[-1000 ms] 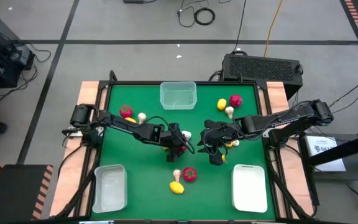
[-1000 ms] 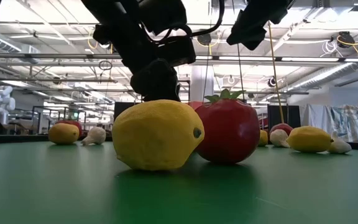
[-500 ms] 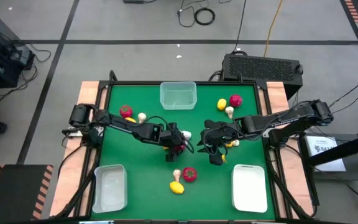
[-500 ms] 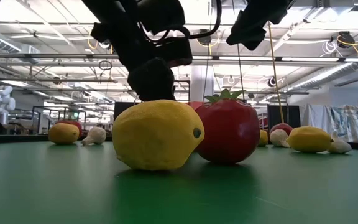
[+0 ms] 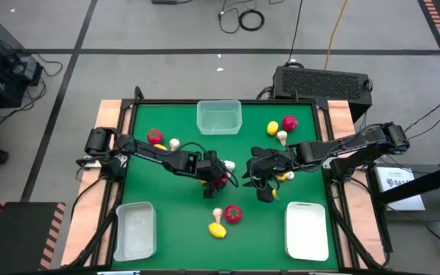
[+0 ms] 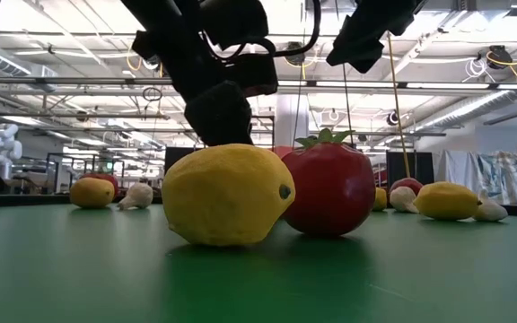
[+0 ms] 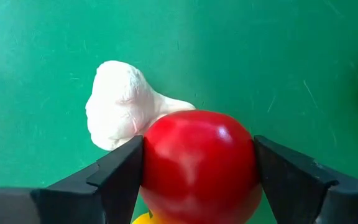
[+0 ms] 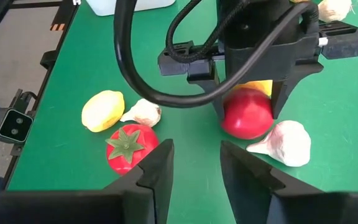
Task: Sort produce into baskets
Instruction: Put the tomato into the gray bin
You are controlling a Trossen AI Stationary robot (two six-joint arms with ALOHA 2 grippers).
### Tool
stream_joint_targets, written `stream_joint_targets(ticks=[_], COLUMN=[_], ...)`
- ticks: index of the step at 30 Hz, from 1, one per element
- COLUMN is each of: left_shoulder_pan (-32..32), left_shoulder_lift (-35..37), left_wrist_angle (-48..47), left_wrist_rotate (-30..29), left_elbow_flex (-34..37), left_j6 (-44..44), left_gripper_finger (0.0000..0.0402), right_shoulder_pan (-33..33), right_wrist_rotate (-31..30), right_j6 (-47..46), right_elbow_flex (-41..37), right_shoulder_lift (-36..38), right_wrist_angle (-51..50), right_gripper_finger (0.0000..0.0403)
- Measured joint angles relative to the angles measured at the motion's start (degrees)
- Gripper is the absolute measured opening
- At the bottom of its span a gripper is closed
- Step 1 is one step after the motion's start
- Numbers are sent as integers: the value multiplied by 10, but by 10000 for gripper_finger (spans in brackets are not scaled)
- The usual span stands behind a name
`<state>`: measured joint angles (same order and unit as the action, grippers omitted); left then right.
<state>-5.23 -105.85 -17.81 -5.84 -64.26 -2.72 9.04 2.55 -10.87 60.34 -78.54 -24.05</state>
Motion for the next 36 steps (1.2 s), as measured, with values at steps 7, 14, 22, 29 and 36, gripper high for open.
stream_joint_targets(ticks=[7, 14, 22, 29, 36], left_shoulder_pan=[15, 29, 21, -35, -156], left_shoulder_lift=[41, 125, 242, 339, 401], left_wrist_angle=[-89, -168, -201, -345, -496], left_wrist_rotate=[-28, -27, 52, 141, 160], left_elbow_flex=[-29, -67, -100, -102, -102], left_j6=[0, -1, -157, -344, -417], left_gripper_finger=[283, 283, 283, 283, 283], right_shoulder_pan=[-1, -16, -28, -30, -23], right_wrist_rotate=[0, 1, 8, 8, 8], right_j6=[13, 74, 163, 199, 97], right_elbow_flex=[0, 0, 0, 0, 0], right_shoulder_lift=[0, 0, 1, 1, 1], right_wrist_angle=[3, 28, 29, 53, 115], right_gripper_finger=[123, 123, 123, 123, 123])
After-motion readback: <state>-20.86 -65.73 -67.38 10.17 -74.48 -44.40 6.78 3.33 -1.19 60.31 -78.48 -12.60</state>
